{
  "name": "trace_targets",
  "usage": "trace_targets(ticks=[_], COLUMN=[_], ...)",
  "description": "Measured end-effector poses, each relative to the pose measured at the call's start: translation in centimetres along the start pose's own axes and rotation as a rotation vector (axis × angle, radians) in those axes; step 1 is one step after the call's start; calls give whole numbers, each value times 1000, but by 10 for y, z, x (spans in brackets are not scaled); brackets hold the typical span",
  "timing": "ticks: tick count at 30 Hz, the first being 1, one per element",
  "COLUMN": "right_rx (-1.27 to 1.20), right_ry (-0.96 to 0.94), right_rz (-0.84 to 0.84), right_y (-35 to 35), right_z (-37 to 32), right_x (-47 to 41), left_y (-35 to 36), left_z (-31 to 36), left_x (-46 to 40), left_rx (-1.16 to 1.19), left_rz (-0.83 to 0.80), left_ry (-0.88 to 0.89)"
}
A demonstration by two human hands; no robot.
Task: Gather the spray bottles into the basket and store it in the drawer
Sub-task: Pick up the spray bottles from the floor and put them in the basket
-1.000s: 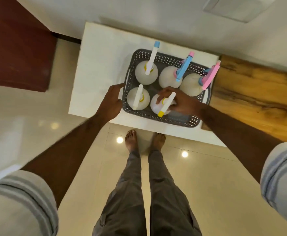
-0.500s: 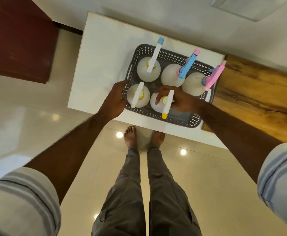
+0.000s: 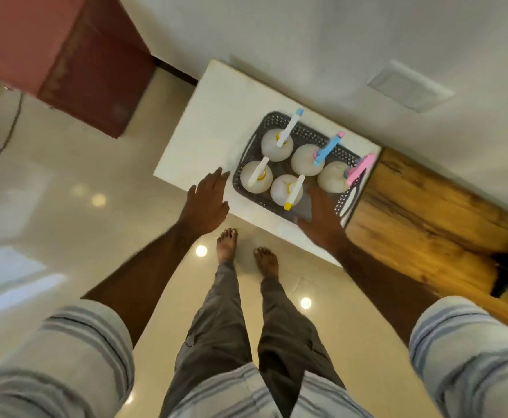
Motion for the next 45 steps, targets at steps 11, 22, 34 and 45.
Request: trace_targets(ticks=[11,22,34,45], right_rx=[531,1031,1220,1332], right_ry=[-518,-1300,-1720,-1816], right_rz=[-492,-935,-1194,-1311], right_y=[122,346,585,805], right_z=[-162,-249,-217,-190], right_x=[143,338,662,801], left_y=[33,191,387,521], left_z=[-11,-31,-9,-84], left_x=[262,591,917,1072], left_rx=[22,364,536,693], left_rz=[124,241,327,336], left_ry=[-540,-1255,-1735,-1825])
Point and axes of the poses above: each hand's wrist, its own x-axis away from the middle knuckle, its own y-axis out of the palm, z = x × y, the point moved 7 cm from there along -x, towards the middle knuckle, and after that the axes turned 9 degrees about -x, right-handed, at the moved point
